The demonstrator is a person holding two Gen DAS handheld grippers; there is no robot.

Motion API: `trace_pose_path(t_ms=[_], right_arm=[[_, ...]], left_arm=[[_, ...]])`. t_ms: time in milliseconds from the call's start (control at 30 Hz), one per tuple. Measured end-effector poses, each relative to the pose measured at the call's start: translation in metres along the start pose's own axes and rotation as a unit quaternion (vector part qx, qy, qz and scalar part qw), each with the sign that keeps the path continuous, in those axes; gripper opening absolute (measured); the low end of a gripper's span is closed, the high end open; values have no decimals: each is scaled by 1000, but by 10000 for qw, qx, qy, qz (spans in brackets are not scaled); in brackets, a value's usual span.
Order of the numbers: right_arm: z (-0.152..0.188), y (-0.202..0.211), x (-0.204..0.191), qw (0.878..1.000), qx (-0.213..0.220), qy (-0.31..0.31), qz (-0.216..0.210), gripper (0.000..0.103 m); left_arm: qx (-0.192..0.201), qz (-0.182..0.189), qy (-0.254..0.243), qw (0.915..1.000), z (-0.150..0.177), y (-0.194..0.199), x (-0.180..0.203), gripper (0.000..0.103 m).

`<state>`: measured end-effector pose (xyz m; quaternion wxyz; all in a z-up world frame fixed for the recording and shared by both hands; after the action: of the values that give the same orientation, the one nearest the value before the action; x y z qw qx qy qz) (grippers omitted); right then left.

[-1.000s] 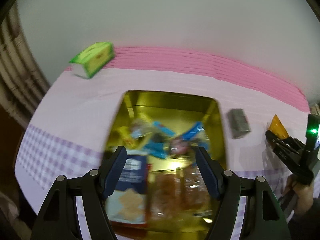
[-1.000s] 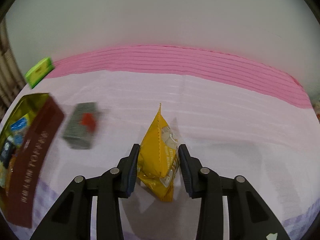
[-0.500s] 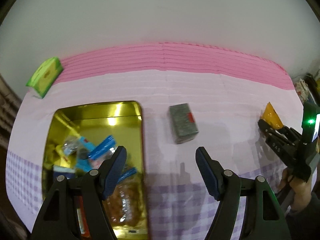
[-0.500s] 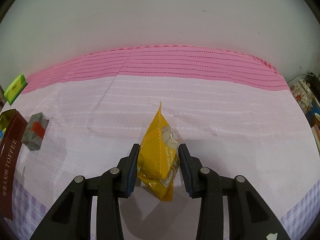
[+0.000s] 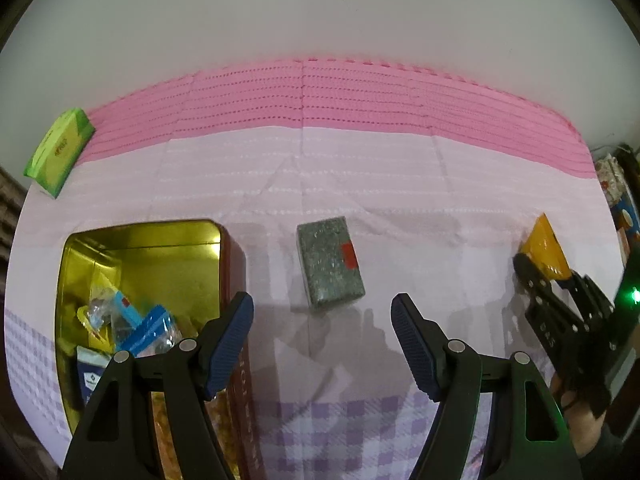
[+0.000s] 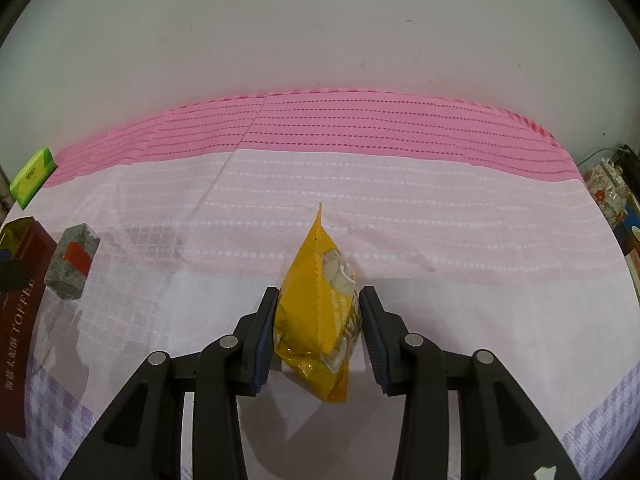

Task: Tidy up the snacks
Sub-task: 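Grasp the grey-green block with the left gripper while the right gripper holds the yellow bag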

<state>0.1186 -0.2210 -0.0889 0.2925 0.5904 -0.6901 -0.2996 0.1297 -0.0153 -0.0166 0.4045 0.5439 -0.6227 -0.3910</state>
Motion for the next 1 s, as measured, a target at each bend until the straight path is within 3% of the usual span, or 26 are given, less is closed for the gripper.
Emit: trace_pose_path(t_ms=[133, 267, 400, 667, 1000], right_arm=[[0, 0, 0, 10000, 0, 0, -1, 39], [0, 0, 0, 10000, 2, -19, -19, 39], [0, 0, 1, 10000, 7, -34, -38, 39], [0, 0, 2, 9999, 14, -71, -80, 39], [0, 0, 3, 9999, 15, -71, -83, 39]], left_arm=[[-212, 40, 158, 9996, -12, -8, -2, 67], [-570, 130, 279, 9979, -22, -22, -2, 56], [-859, 219, 466, 9950, -27, -34, -4, 55], [-951, 70, 529, 9940, -36, -54, 0, 54], [-843, -221, 354, 9956, -35, -67, 8, 37]])
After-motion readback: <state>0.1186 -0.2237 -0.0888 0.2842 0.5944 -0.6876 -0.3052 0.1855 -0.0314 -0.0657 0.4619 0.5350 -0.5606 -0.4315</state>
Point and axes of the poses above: each gripper's, at about its wrist camera, not at the fingertips, and y roughly against the way its jaws point, x to its right, z to its underside, the point moved 2 cm from there along -y, roughly the way its jaws point, and after that the axes turned 4 degrees about y, right-handed, at the moved point
